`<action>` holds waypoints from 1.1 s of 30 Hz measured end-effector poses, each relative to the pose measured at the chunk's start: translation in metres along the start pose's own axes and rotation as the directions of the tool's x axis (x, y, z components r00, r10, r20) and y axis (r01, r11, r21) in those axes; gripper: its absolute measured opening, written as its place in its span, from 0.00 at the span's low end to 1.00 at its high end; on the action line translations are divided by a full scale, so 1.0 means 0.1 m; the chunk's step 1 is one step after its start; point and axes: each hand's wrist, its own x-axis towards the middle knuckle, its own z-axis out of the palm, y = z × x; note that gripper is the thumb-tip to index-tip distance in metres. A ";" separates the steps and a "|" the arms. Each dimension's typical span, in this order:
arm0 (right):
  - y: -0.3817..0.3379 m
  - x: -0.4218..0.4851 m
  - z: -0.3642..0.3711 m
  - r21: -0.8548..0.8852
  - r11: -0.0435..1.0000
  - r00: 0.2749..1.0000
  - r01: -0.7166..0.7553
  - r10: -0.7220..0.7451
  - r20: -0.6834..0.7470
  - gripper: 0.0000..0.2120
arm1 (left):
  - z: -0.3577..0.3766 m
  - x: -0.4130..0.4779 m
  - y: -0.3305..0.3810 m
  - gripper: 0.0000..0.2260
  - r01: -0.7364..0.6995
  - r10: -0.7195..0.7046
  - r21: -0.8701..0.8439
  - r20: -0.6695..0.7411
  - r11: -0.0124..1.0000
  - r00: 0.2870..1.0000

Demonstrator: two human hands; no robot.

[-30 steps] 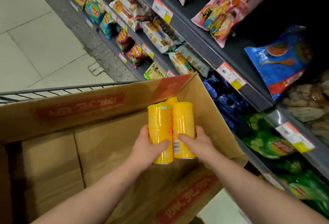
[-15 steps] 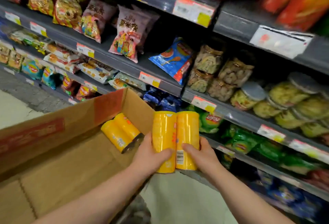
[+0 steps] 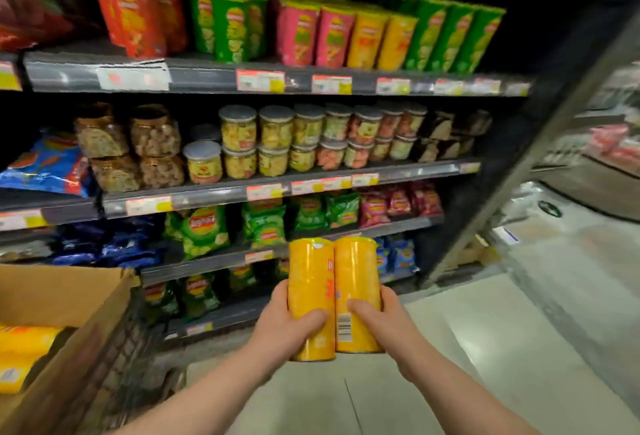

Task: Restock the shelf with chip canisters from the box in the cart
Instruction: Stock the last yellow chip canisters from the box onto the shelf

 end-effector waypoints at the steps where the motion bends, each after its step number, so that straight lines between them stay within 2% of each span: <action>1: 0.08 -0.09 -0.17 0.015 1.000 1.000 0.001 0.000 -0.024 0.20 | 0.16 -0.04 0.04 0.38 0.000 0.000 0.010 0.030 1.000 1.000; 2: 0.15 -0.17 -0.33 0.027 1.000 0.999 0.003 -0.001 -0.046 0.20 | 0.31 -0.08 0.07 0.39 -0.003 0.002 0.022 0.057 1.000 0.998; 5: 0.31 -0.33 -0.73 0.063 0.998 0.996 -0.004 0.010 -0.091 0.21 | 0.68 -0.18 0.22 0.28 -0.052 0.050 0.016 0.128 0.999 0.991; 7: 0.36 -0.40 -0.91 0.102 0.995 0.994 -0.005 0.015 -0.105 0.21 | 0.86 -0.21 0.31 0.26 -0.087 0.081 0.031 0.158 0.996 0.984; 16: 0.42 -0.30 -1.50 0.175 0.984 0.981 0.019 0.015 -0.191 0.26 | 1.35 0.02 0.76 0.29 -0.173 0.151 0.063 0.263 0.983 0.953; 18: 0.40 -0.21 -1.68 0.189 0.982 0.972 0.027 0.018 -0.233 0.26 | 1.51 0.16 0.88 0.33 -0.175 0.153 0.048 0.300 0.983 0.942; 21: 0.32 -0.05 -1.99 0.193 0.981 0.956 0.026 0.032 -0.292 0.27 | 1.77 0.42 1.11 0.32 -0.184 0.170 0.007 0.358 0.983 0.918; 23: 0.25 0.10 -2.21 0.197 0.980 0.943 0.036 0.032 -0.331 0.27 | 1.95 0.62 1.29 0.37 -0.177 0.168 -0.015 0.393 0.984 0.904; 28: 0.02 0.52 -2.64 0.217 0.975 0.920 0.056 0.034 -0.390 0.25 | 2.27 1.17 1.69 0.41 -0.164 0.190 -0.095 0.454 0.982 0.870; 33: -0.11 0.93 -2.92 0.270 0.961 0.905 0.063 0.058 -0.421 0.25 | 2.49 1.66 2.01 0.34 -0.226 0.241 -0.094 0.537 0.970 0.808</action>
